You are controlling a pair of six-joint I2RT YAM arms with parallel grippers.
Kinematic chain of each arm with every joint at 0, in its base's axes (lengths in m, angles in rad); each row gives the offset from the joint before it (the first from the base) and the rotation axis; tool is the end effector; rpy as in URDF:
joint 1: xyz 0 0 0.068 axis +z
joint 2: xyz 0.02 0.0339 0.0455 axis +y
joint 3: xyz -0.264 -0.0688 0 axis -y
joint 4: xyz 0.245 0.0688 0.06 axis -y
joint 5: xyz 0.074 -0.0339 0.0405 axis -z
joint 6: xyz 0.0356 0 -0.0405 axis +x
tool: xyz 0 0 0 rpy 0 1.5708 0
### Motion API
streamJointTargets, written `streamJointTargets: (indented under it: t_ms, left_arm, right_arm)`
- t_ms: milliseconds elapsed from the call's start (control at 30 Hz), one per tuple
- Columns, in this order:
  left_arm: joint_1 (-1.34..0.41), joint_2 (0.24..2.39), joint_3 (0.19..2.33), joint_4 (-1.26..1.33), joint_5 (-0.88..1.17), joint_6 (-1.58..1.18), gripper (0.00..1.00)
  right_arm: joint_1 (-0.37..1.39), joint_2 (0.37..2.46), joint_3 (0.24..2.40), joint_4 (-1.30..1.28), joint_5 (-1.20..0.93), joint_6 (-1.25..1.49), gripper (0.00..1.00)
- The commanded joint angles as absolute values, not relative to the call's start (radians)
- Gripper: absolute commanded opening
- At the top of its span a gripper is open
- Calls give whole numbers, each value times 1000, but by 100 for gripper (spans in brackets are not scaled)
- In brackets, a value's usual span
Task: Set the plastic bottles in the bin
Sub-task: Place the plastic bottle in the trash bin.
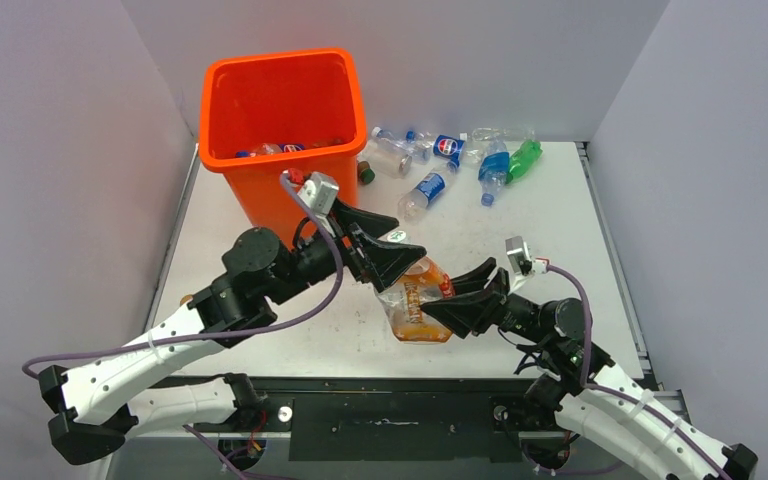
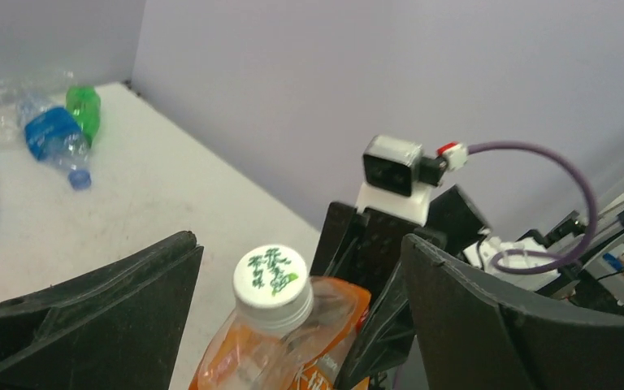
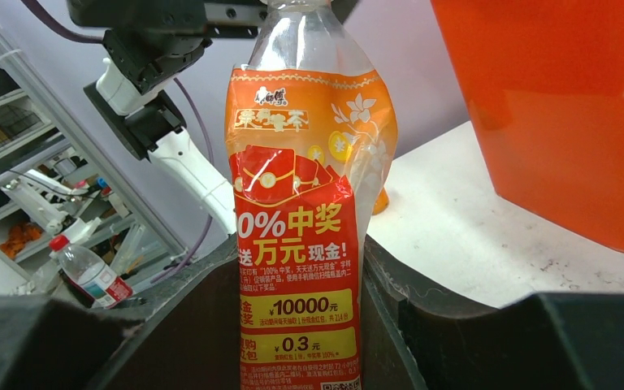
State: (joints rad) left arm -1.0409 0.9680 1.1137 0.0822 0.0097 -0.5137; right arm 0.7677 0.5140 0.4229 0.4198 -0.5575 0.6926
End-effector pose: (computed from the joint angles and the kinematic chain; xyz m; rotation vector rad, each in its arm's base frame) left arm 0.1062 -0.1821 0.4507 0.3914 1.4158 -1.3016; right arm 0.0863 0.1095 0.3144 -0.5979 1.3459 1.5663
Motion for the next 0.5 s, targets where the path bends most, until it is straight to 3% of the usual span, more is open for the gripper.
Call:
streamJointTargets:
  t_ms: [0,133,300,467]
  left_arm:
    - [-1040,983,1183,-43,25,-518,91]
    - [-1039,1015,1229,-117,34,-523,83]
    - [-1039,1025,1237,-109,59,-529,62]
    - [-1037,1028,1239,-99,64,-532,58]
  right_arm:
    - [776,491,484,412,-523,629,35]
    - [777,477,484,400,-509,615,34]
    - [778,471,474,402,-507,616,34]
    - [779,464,470,395,-504,613,33]
